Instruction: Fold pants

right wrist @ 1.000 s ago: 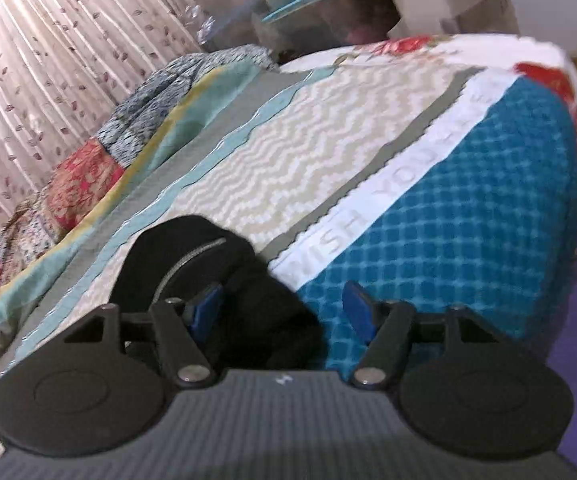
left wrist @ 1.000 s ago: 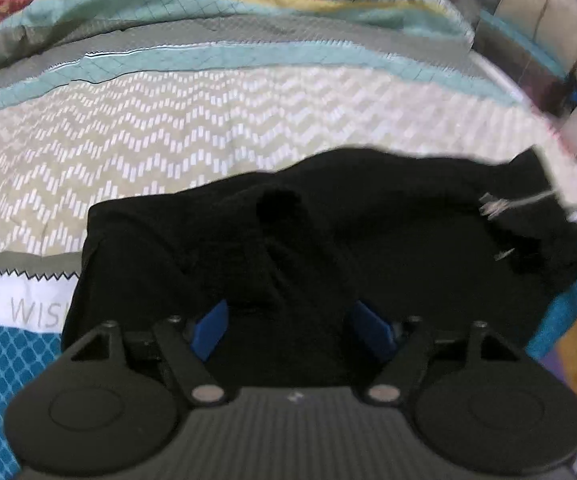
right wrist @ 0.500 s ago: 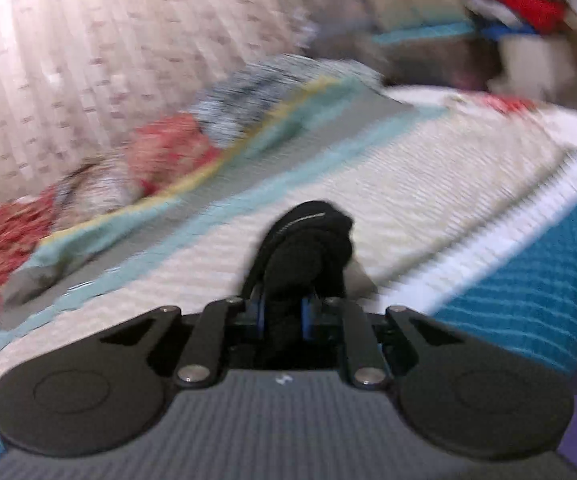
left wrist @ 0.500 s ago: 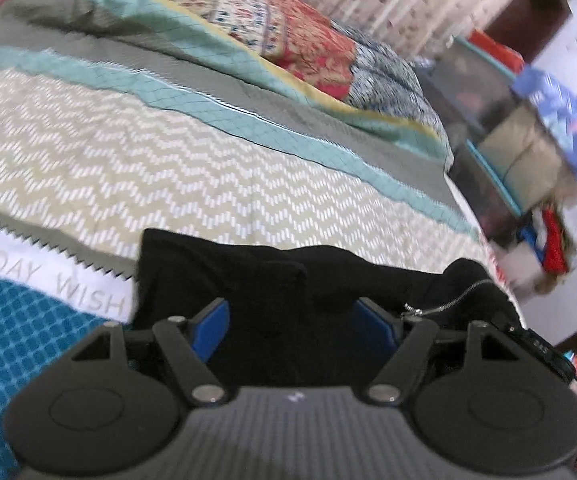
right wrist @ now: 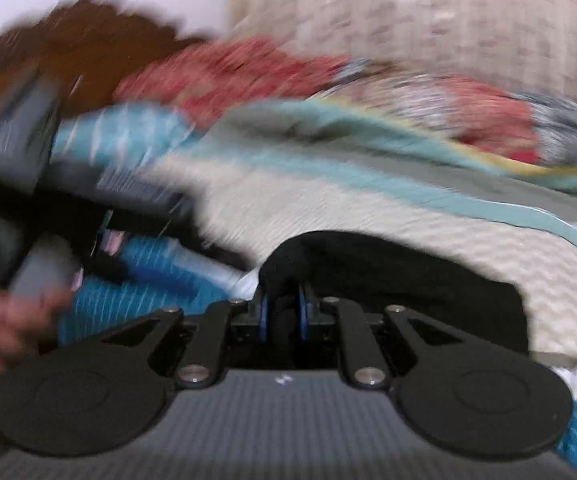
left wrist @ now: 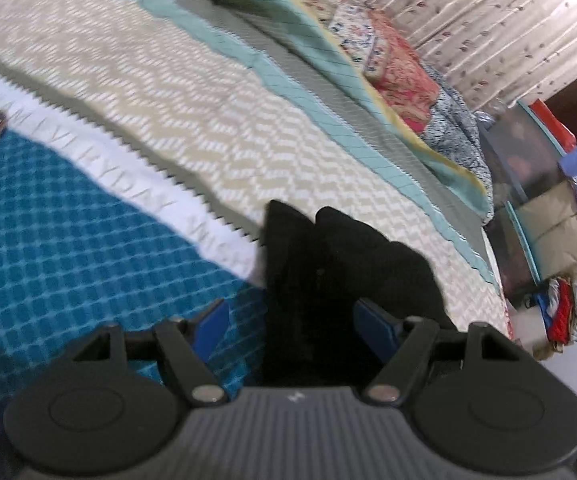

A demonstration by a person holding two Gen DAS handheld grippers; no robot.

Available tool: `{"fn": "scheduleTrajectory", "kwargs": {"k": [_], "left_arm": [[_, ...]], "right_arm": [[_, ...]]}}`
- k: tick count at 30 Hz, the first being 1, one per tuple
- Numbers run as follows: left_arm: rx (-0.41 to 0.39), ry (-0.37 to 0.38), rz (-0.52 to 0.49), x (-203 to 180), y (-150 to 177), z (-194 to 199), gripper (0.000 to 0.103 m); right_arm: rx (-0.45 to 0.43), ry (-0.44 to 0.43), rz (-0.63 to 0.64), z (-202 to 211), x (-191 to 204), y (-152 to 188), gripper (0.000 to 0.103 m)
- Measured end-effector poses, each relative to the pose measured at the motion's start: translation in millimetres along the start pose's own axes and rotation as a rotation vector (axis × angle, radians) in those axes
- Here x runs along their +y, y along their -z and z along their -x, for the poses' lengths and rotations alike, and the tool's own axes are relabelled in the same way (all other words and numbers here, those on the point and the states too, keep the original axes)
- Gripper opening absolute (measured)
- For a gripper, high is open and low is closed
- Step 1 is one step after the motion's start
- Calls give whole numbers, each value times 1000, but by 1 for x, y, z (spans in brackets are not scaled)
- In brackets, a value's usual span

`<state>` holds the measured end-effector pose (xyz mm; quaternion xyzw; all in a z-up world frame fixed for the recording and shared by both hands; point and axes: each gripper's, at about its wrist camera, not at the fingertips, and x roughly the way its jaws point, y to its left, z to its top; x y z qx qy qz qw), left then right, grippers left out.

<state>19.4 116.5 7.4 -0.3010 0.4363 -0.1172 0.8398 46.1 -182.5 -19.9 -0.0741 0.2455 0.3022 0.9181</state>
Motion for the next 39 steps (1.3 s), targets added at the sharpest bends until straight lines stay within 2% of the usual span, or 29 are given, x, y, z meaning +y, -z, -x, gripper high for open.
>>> {"fn": "scheduleTrajectory", "kwargs": {"k": [2,4,5,6,7,10,14,18,19,21,22,23,24,25,28,30,31,33,34,36,38,39], "left_arm": [[13,1,12,7,3,-2,71],[22,7,15,8,5,-4,71],[24,12,12,7,5,-5,71],[25,21,4,5,4,-6,71],[26,33,-10,0,3,-8,71],[31,57,-56,-19,-2,-13,77],[41,68,-97,-42,-14,-26,79],[74,61,-141,-63,-37,-52,88],[96,40,-151,-66,-42,-63,86],[136,9,-144,-67,-49,-85,54],[163,13,-145,-67,-50,-93,25],[171,7,-143,-69,-51,-96,19],[140,15,-163,-75,-51,-91,17],[91,33,-199,-81,-51,-81,16],[-33,53,-278,-92,-49,-52,16],[-77,-13,-304,-89,-45,-47,16],[-72,-72,-306,-84,-43,-52,16],[-4,-166,-240,-59,-40,-74,17],[19,-180,-181,-44,-37,-83,19],[5,-177,-122,-32,-33,-84,25],[-3,-182,-109,-33,-32,-80,41],[-2,-185,-110,-35,-33,-76,45]], "right_arm": [[78,-4,88,-20,11,13,18],[88,-16,95,-23,6,17,28],[78,-32,91,-18,3,15,35],[72,-68,72,-12,-3,12,54],[61,-103,46,-6,-7,8,61],[-15,-132,-27,22,-24,3,61],[-95,-69,-136,55,-54,7,61],[-84,15,-228,65,-80,22,60],[-70,17,-253,62,-85,24,54],[-59,-2,-301,59,-91,25,44],[-59,-12,-310,56,-89,24,38],[-57,-20,-312,49,-87,20,34],[-52,-27,-310,45,-84,21,26],[-46,-40,-303,39,-80,19,21],[-24,-113,-294,18,-70,9,21],[29,-187,-304,2,-58,10,21],[74,-207,-288,-6,-48,14,21],[147,-217,-215,-22,-24,27,21],[146,-220,-188,-21,-17,31,21],[150,-254,-163,-16,-7,32,22],[153,-274,-152,-8,-6,31,22],[142,-270,-144,-3,-7,29,22]]}}
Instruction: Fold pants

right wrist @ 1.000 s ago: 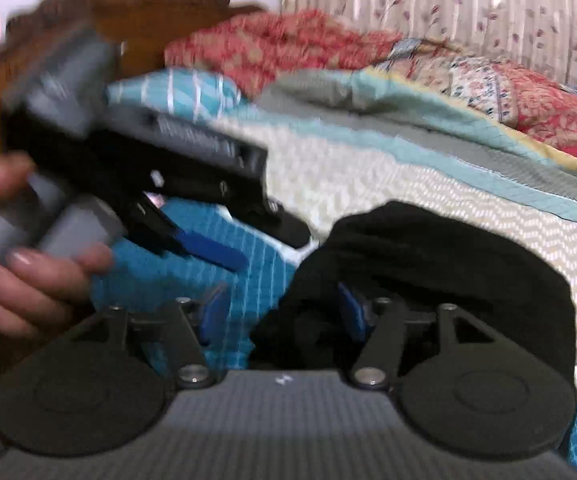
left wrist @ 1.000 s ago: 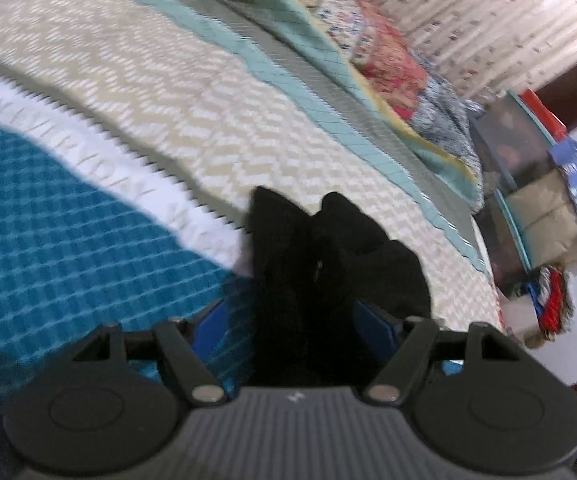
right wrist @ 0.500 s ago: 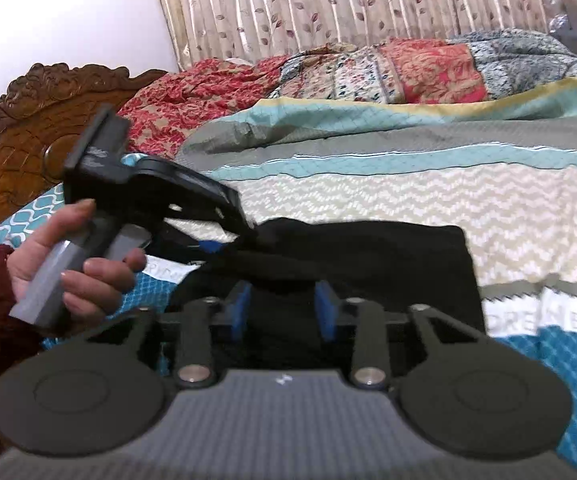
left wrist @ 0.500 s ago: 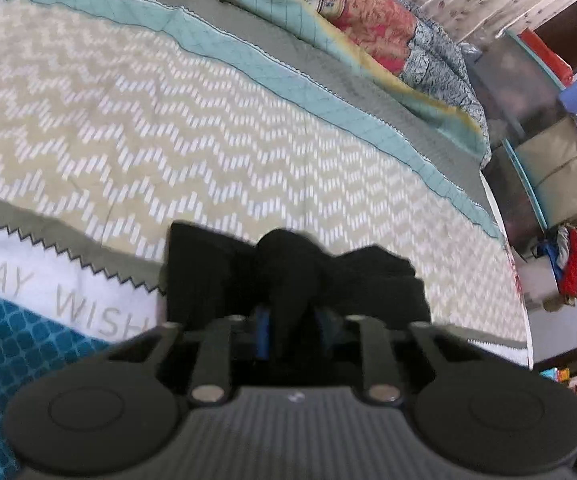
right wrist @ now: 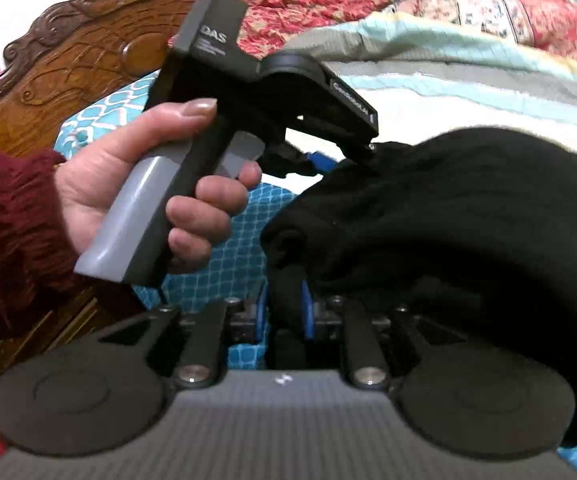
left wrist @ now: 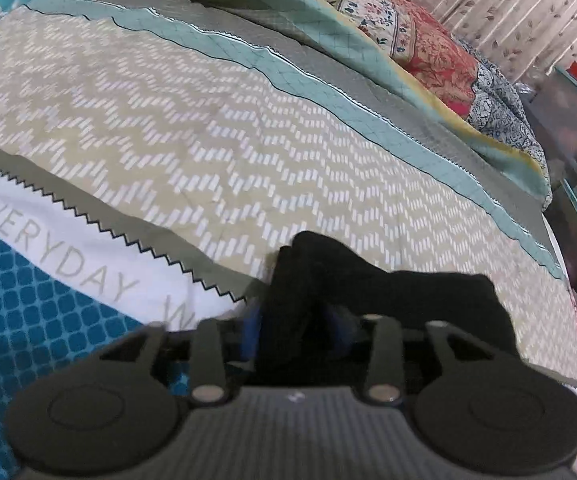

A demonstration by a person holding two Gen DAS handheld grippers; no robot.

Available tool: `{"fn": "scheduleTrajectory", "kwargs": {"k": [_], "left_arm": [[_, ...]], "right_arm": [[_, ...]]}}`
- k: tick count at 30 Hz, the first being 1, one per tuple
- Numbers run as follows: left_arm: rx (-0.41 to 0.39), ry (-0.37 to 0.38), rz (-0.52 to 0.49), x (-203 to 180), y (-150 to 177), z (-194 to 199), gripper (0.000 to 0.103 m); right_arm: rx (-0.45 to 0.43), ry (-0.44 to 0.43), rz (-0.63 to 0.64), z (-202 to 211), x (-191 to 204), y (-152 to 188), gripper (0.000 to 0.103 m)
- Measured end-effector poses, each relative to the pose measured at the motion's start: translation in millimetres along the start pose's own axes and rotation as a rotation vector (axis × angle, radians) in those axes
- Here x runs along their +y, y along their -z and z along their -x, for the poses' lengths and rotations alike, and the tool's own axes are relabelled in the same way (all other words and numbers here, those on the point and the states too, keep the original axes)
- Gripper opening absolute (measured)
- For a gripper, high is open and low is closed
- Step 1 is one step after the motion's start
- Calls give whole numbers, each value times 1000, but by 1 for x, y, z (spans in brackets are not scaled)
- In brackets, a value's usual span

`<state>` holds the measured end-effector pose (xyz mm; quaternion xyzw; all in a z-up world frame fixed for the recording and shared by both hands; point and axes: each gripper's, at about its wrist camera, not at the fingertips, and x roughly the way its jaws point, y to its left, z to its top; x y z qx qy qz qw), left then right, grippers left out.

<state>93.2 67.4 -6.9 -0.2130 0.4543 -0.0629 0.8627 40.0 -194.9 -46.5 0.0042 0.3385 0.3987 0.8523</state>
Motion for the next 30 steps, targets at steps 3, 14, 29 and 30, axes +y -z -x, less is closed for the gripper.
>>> {"fn": "scheduleTrajectory", "kwargs": {"k": [3,14,29,30], "left_arm": [[-39,7,-30,-5,-3,21,47],[-61,201,-222,-45,45,75,43],[4,90,-289,-28,80,41,39],[7,95,-276,-28,82,44,39]], "right_arm": [[-77,8,-10,24,-9,-6,22],[-295,305,-303,101,-86,-2,22],[-29,349,-410,41,-94,34,16],[-37,343,-430,45,-97,36,16]]}}
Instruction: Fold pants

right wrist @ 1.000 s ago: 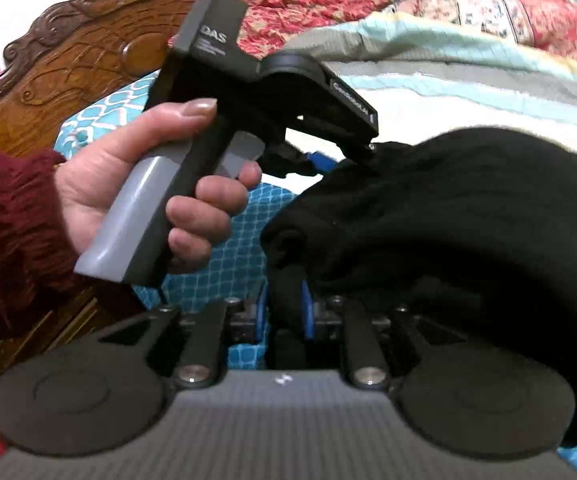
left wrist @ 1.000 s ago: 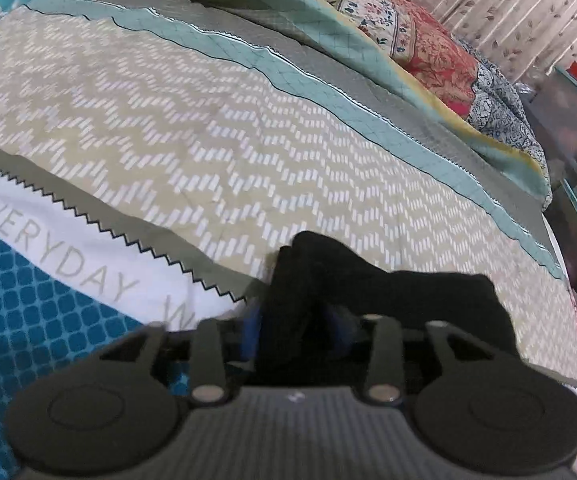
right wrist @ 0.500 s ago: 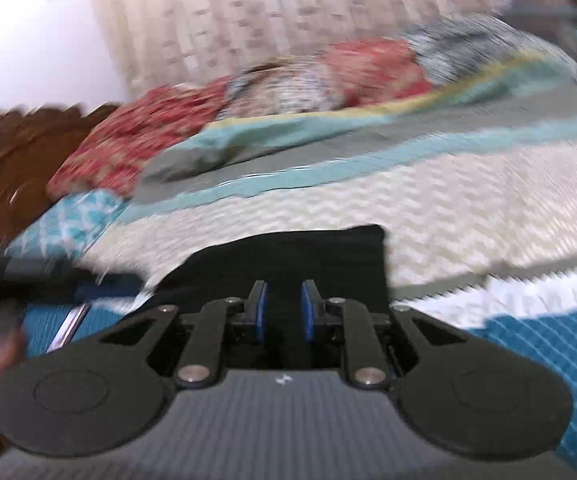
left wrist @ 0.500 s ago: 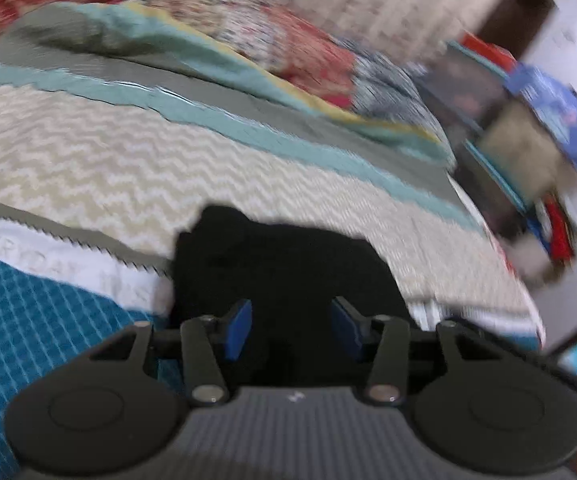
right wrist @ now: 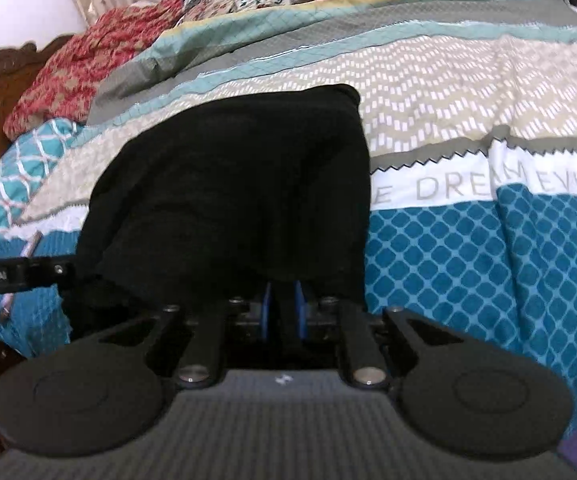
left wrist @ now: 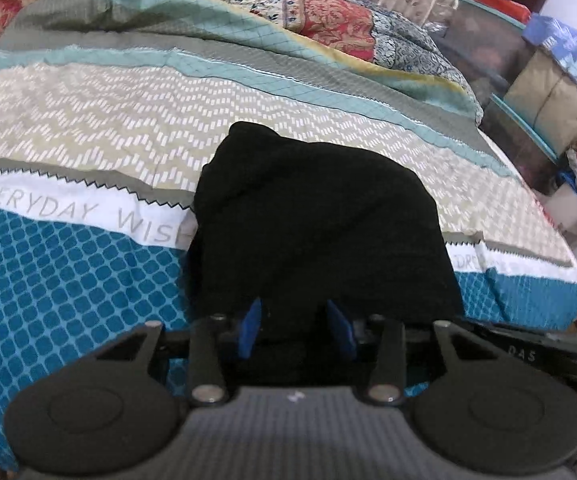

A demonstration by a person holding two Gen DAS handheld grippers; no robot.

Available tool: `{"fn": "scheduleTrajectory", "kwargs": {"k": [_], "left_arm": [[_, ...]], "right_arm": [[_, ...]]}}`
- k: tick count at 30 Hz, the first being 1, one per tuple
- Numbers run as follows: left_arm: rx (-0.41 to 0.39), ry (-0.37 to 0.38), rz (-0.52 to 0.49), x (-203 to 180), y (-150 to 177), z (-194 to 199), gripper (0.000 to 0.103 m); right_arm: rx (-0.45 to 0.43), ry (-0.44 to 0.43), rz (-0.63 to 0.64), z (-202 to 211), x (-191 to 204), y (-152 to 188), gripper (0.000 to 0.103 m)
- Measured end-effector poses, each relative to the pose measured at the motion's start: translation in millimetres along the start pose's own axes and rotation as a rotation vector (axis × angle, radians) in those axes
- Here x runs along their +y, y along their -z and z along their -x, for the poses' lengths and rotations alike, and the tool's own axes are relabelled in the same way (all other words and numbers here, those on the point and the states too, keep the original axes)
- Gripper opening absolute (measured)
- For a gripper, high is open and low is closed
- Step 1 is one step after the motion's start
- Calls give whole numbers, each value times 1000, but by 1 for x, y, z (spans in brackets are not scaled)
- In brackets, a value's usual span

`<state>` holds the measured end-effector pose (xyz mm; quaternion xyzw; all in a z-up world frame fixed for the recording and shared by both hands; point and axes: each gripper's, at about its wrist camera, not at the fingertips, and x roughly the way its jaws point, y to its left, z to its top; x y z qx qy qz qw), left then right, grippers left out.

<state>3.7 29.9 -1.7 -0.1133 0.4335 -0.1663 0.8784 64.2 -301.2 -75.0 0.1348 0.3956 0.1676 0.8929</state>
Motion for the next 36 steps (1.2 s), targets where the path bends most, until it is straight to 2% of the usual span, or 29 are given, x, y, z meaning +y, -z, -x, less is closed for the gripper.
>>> {"fn": "scheduleTrajectory", "kwargs": {"k": [3,7,10,13,18,21,24,27,28,31,36], "left_arm": [[-2,16,38,1,-1,13,38],[-27,30,56,-3,1,40,48],[-50,10,57,-8,6,56,53],[-41,-16,54,-13,14,61,53],[-65,-102,-19,-26,25,68,55],[-89,-138,-59,-34,29,72,61],[-104,-175,-90,-39,30,74,78],[-114,-194,-97,-40,30,75,84],[-110,-194,-94,-40,30,75,89],[-113,-213,-92,-41,30,75,102],[-114,-227,-117,-46,30,76,103]], "right_arm": [[-10,-4,-33,7,-8,-1,18],[-35,-13,-78,28,-15,-1,35],[-65,-27,-82,41,-8,-2,35],[-84,-34,-86,48,-1,-2,35],[-96,-58,-96,51,12,-3,38],[-81,-67,-87,50,21,2,39],[-48,-68,-86,46,29,7,39],[-41,-59,-92,44,31,7,41],[-43,-54,-92,44,31,7,44],[-47,-47,-95,44,32,6,45],[-41,-46,-99,43,33,7,46]]}}
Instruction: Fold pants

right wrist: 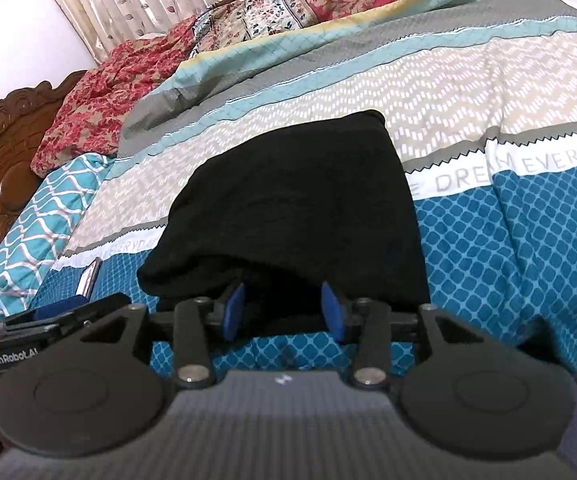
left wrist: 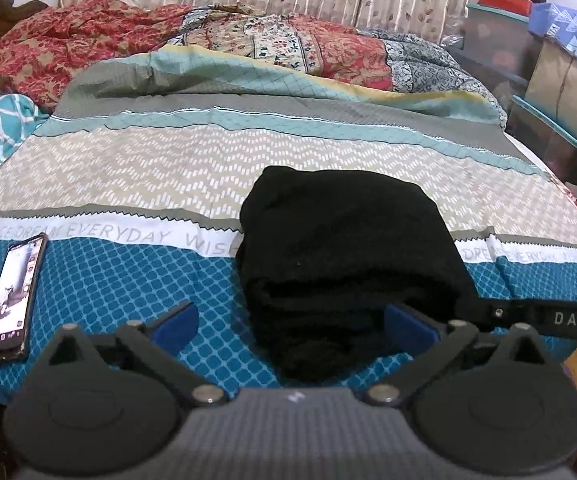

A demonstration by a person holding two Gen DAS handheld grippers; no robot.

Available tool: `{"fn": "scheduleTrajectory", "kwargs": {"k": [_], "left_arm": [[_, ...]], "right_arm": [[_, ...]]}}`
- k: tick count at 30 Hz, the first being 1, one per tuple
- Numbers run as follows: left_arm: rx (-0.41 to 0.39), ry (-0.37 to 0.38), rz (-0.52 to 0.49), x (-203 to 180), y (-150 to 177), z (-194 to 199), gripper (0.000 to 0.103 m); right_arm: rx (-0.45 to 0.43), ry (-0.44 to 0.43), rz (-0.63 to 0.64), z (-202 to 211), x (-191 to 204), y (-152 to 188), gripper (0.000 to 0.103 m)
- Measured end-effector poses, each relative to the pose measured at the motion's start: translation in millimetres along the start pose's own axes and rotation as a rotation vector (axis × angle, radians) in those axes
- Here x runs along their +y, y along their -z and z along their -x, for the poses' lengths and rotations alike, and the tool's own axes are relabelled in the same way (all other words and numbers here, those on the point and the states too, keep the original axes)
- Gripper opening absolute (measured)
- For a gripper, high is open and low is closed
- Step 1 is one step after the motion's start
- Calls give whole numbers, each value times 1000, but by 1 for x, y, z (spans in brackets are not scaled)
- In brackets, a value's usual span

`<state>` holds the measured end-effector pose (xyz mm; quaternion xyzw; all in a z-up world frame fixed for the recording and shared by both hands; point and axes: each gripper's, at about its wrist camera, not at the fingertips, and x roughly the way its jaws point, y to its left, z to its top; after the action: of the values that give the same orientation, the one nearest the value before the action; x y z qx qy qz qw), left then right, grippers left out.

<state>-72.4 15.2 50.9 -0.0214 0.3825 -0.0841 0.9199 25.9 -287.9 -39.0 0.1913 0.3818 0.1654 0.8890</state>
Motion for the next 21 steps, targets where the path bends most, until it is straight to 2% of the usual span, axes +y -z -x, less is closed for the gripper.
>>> {"fn": "scheduleTrajectory", "kwargs": {"k": [21], "left_arm": [[111,-79,0,4,7,-16,103]], "right_arm": [[23,2,-56,-1,-5,6,50]]}}
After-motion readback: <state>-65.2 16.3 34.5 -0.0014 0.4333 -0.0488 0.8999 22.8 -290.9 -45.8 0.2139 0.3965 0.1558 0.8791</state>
